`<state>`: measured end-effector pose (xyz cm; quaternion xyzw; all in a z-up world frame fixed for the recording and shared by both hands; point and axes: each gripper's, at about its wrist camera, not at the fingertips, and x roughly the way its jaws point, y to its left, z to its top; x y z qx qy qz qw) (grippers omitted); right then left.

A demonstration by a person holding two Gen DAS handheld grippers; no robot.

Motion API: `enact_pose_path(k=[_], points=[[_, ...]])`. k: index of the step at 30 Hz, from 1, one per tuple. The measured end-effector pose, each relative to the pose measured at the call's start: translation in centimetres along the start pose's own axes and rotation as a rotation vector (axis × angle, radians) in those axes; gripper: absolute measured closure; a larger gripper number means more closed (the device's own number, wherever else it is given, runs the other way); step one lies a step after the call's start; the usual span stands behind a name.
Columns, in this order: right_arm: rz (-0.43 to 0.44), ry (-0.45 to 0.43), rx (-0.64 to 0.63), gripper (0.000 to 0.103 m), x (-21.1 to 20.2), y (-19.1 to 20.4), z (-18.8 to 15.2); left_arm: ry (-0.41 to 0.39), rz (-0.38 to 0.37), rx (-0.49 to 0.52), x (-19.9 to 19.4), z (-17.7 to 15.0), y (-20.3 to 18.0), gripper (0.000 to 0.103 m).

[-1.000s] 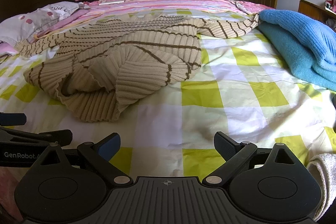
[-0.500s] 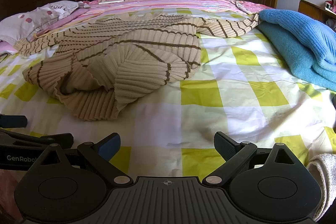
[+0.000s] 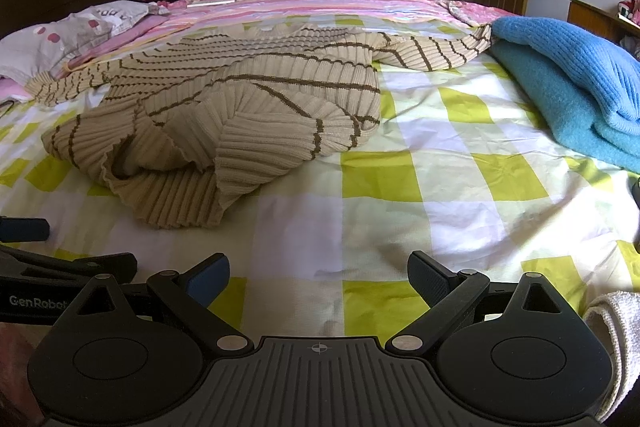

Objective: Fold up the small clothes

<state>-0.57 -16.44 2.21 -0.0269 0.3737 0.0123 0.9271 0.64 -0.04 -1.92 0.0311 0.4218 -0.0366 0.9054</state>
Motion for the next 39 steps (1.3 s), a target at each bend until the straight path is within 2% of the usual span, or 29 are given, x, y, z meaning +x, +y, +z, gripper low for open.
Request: enact_pose_path(k=[12, 22, 26, 30, 36, 37, 39], points=[[0.015, -0.022, -0.008, 0.016, -0.7, 0.2, 0.9, -0.048, -0.010, -0.001, -1.3, 0.7, 0.7, 0.000], [0.058, -0.053, -0.040, 0.024, 0.1, 1.1, 4.1, -0.172, 0.022, 0.007, -3.0, 3.2, 4.4, 0.000], [0.058, -0.059, -0.069, 0.024, 1.4, 1.9, 5.6, -0.227, 0.067, 0.018, -2.1, 5.2, 6.0, 0.000], [0.042, -0.053, -0.096, 0.024, 3.3, 2.8, 6.9, -0.216, 0.046, 0.007, 0.3, 7.2, 7.3, 0.000], [0.040, -0.022, -0.107, 0.028, 4.9, 2.8, 8.2, -0.213, 0.005, 0.130, 2.8, 8.4, 7.5, 0.000], [0.043, -0.016, -0.105, 0.030, 5.0, 2.7, 8.3, -0.208, 0.000, 0.151, 3.1, 8.5, 7.5, 0.002], [0.051, -0.003, -0.102, 0.032, 5.3, 2.5, 8.6, -0.193, -0.018, 0.181, 3.5, 8.7, 7.6, 0.012]])
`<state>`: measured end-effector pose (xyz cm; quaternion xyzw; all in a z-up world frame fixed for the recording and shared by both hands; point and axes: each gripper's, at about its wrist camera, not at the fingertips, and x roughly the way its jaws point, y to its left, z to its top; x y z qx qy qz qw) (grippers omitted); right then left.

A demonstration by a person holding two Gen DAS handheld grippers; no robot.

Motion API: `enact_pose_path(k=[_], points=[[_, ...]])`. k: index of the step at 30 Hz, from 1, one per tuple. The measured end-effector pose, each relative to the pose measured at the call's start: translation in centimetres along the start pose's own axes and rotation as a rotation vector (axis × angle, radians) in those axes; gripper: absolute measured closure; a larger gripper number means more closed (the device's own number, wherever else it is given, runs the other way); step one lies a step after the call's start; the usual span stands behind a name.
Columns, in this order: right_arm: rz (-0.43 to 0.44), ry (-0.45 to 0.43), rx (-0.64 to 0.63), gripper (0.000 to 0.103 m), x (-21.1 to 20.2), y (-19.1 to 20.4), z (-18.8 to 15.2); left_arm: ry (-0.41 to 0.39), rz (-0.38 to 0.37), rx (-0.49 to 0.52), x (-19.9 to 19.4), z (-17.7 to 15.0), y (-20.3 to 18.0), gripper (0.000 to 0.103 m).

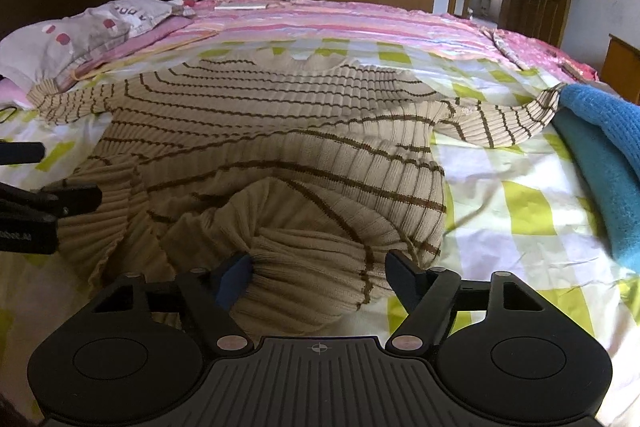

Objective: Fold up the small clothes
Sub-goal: 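Grasp the sweater's bunched hem with both grippers and pull it outward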

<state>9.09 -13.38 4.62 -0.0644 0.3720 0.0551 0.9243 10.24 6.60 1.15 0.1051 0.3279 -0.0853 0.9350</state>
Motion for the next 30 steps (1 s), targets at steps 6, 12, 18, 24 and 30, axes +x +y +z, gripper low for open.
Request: enact_pose_path(k=[6, 12, 18, 24, 30], points=[[0.040, 0.020, 0.027, 0.037, 0.0, -0.9, 1.0, 0.076, -0.104, -0.006, 1.3, -0.2, 0.7, 0.047], [0.058, 0.009, 0.025, 0.037, -0.6, -1.7, 2.2, 0.119, -0.159, -0.001, 2.1, -0.1, 0.9, 0.075], [0.099, 0.032, -0.028, 0.037, 0.4, -0.6, 2.8, 0.113, -0.199, -0.016, 1.4, 0.1, 1.8, 0.084], [0.101, 0.086, -0.072, 0.045, 1.5, 0.5, 1.8, 0.119, -0.216, -0.039, 0.9, -0.4, 2.6, 0.086], [0.117, 0.137, -0.058, 0.069, 1.2, -0.3, 0.8, 0.119, -0.260, -0.052, 0.9, -0.4, 2.7, 0.085]])
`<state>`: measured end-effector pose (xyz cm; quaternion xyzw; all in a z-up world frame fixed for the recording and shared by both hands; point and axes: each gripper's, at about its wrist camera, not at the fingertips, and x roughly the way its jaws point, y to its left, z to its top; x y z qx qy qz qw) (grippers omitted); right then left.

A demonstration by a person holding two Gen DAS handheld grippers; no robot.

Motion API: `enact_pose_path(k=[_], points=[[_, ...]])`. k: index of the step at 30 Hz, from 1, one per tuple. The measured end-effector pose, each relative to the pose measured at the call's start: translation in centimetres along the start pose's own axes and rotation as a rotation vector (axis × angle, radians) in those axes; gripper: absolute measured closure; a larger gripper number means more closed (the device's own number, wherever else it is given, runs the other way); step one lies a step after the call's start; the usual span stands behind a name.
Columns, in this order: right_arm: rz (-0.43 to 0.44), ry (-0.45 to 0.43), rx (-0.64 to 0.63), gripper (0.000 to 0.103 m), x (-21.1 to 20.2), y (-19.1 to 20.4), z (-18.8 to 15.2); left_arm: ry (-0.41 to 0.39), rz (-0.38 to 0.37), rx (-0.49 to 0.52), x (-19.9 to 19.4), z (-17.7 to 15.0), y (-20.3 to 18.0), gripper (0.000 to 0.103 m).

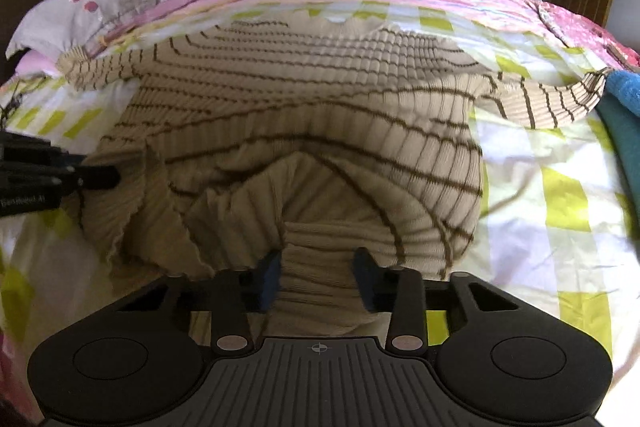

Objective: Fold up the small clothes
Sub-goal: 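Grasp the sweater's bunched hem with both grippers and pull it outward, then lay the sweater flat, smoothing the body with both grippers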

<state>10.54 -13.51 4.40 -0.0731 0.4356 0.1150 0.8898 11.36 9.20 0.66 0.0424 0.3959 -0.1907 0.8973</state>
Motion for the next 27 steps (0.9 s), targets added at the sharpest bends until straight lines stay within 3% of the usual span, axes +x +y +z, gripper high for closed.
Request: enact_pose_path(k=[6, 10, 13, 14, 20, 27], points=[[-0.006, -0.017, -0.019, 0.069, -0.1, 0.6, 0.2, -0.013, -0.032, 0.007, -0.5, -0.1, 0.0, 0.084], [-0.032, -0.004, -0.053, 0.069, 0.8, 1.1, 0.2, 0.000, 0.002, 0.057, 0.1, -0.1, -1.0, 0.085], [-0.028, -0.005, -0.037, 0.096, 0.3, 0.6, 0.2, -0.003, -0.003, 0.053, -0.6, -0.2, -1.1, 0.090], [-0.021, -0.003, -0.016, 0.099, 0.1, 0.3, 0.1, -0.012, -0.010, 0.046, -1.0, -0.3, -1.0, 0.091], [-0.029, -0.052, 0.091, 0.100, -4.1, -2.2, -1.1, -0.068, -0.049, -0.042, -5.1, -1.5, -0.2, 0.091], [-0.072, -0.081, 0.166, 0.100, -9.8, -4.2, -3.9, -0.063, -0.025, -0.110, -8.6, -4.8, -0.3, 0.092]])
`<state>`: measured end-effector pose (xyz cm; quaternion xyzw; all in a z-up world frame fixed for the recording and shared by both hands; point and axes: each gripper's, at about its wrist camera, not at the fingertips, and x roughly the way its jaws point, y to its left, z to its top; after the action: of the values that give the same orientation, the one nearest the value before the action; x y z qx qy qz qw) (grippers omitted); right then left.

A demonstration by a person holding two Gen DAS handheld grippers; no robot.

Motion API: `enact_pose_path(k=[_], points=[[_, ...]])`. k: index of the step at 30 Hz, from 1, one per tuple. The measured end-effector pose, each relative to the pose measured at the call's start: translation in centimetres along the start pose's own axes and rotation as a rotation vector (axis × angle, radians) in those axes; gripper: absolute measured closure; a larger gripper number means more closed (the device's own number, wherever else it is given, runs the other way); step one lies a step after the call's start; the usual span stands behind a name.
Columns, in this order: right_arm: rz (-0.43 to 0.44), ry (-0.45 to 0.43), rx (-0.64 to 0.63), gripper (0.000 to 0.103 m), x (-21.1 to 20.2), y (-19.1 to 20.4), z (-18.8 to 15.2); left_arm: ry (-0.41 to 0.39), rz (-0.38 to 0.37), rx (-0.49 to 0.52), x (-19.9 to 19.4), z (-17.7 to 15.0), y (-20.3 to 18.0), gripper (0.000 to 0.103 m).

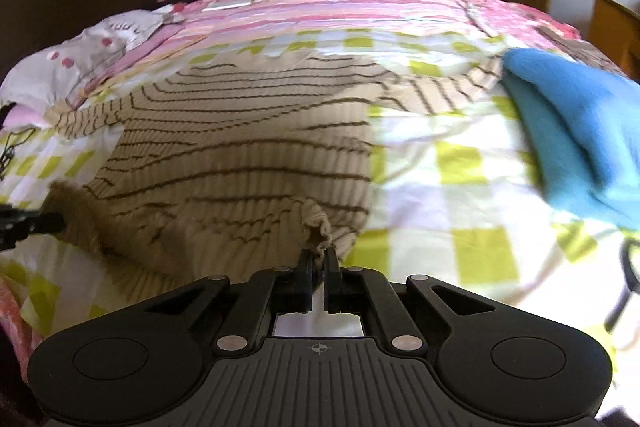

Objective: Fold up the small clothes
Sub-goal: 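Lay the sweater flat, smoothing the body with both grippers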

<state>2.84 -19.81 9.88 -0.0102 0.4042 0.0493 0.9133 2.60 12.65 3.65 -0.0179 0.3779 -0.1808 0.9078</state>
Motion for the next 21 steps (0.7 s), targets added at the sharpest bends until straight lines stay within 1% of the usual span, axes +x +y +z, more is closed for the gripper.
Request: enact_pose_path(k=[2, 5, 7, 10, 14, 16, 17, 18, 21], points=[[-0.011, 0.016, 0.012, 0.100, -0.7, -0.5, -0.7, 0.006, 0.013, -0.028, -0.8, -0.9, 0.1, 0.092], [-0.026, 0.066, 0.008, 0.100, -0.9, -0.9, -2.0, 0.018, 0.051, -0.044, -1.7, -2.0, 0.2, 0.092], [-0.039, 0.094, 0.005, 0.100, -0.9, -1.1, -2.8, 0.024, 0.057, -0.061, -2.4, -2.6, 0.2, 0.092], [-0.019, 0.117, 0.013, 0.100, -1.4, -1.1, -3.4, 0.026, 0.070, -0.067, -3.3, -3.0, 0.1, 0.092], [-0.001, 0.131, -0.032, 0.100, -2.6, -0.6, -4.4, 0.026, 0.083, -0.062, -4.1, -3.2, -0.1, 0.092], [0.010, 0.177, -0.062, 0.099, -2.5, -0.5, -4.7, 0.024, 0.083, -0.063, -4.0, -3.0, -0.3, 0.091], [0.003, 0.183, -0.054, 0.094, -2.4, -0.7, -4.9, 0.023, 0.084, -0.065, -4.0, -3.0, -0.4, 0.091], [-0.001, 0.184, -0.049, 0.092, -2.4, -0.8, -5.0, 0.025, 0.082, -0.071, -3.7, -2.8, -0.5, 0.091], [-0.008, 0.158, -0.012, 0.090, -2.9, -1.2, -5.0, 0.023, 0.073, -0.093, -3.2, -2.6, -0.7, 0.091]])
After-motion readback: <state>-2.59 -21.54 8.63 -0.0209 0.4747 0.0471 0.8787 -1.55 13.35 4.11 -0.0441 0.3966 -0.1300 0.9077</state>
